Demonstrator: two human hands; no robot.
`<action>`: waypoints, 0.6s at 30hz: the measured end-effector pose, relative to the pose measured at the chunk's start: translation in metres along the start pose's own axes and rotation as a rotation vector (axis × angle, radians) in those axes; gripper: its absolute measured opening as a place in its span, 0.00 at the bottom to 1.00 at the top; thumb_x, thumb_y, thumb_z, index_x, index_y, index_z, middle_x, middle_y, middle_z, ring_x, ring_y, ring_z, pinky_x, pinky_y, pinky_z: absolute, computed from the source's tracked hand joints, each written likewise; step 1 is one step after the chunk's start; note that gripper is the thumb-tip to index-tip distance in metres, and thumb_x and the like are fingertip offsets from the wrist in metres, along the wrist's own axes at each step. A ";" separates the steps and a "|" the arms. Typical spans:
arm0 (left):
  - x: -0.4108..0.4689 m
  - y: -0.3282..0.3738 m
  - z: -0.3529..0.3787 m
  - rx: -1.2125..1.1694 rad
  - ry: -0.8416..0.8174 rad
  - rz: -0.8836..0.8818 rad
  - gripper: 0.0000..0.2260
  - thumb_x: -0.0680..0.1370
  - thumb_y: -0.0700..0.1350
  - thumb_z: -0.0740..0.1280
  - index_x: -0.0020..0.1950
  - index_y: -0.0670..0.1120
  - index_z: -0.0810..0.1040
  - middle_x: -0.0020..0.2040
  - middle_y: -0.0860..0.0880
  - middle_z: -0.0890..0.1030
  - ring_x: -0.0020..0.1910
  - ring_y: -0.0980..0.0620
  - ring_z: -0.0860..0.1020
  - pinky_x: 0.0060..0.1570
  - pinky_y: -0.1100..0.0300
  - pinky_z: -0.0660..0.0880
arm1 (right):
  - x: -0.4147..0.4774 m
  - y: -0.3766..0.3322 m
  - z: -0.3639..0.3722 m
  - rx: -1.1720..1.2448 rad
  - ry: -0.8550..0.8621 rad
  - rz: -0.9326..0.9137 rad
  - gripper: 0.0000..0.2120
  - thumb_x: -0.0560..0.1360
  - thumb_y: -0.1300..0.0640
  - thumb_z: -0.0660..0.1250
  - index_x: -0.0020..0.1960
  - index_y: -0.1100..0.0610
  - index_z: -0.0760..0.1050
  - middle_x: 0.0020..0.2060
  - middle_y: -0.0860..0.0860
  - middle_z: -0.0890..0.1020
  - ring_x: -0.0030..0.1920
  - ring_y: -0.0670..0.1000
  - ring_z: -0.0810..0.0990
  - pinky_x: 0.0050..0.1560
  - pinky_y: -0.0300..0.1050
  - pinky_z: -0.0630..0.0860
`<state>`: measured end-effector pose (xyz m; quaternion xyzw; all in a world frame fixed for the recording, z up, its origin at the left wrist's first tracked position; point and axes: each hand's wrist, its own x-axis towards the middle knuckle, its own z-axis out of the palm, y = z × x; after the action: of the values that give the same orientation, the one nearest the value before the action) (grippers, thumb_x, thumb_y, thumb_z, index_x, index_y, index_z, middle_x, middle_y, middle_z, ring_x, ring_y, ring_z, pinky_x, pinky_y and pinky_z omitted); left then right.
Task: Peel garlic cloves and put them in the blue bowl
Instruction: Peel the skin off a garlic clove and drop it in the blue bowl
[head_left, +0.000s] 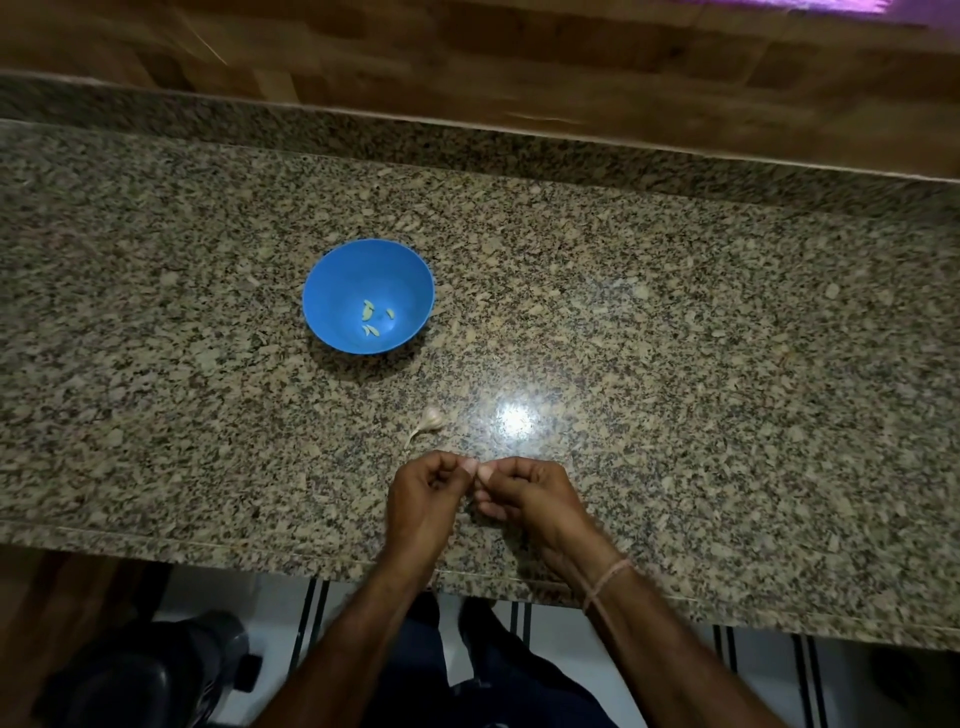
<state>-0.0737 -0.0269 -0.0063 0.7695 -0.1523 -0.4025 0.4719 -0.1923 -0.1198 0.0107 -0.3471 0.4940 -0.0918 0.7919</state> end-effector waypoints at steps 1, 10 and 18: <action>-0.001 0.002 0.001 0.016 0.018 0.013 0.07 0.80 0.49 0.72 0.44 0.49 0.85 0.39 0.51 0.86 0.42 0.49 0.85 0.47 0.44 0.83 | 0.000 0.000 0.001 -0.006 0.006 -0.006 0.06 0.78 0.63 0.74 0.50 0.67 0.83 0.39 0.58 0.85 0.39 0.51 0.85 0.43 0.42 0.85; -0.002 0.021 -0.004 -0.202 -0.092 -0.293 0.13 0.81 0.45 0.71 0.38 0.43 0.82 0.29 0.50 0.82 0.25 0.59 0.75 0.29 0.64 0.71 | -0.004 -0.001 0.003 -0.403 0.088 -0.374 0.08 0.76 0.56 0.77 0.46 0.61 0.84 0.38 0.56 0.87 0.39 0.55 0.87 0.45 0.50 0.85; -0.006 0.014 -0.007 0.397 0.205 0.253 0.05 0.79 0.49 0.72 0.44 0.53 0.81 0.40 0.56 0.83 0.40 0.56 0.81 0.38 0.56 0.78 | -0.007 -0.014 0.016 0.220 -0.027 0.214 0.05 0.79 0.64 0.72 0.49 0.68 0.81 0.37 0.58 0.85 0.34 0.50 0.84 0.36 0.40 0.83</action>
<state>-0.0701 -0.0269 0.0101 0.8587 -0.2748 -0.2223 0.3711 -0.1793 -0.1193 0.0288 -0.2046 0.5043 -0.0557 0.8371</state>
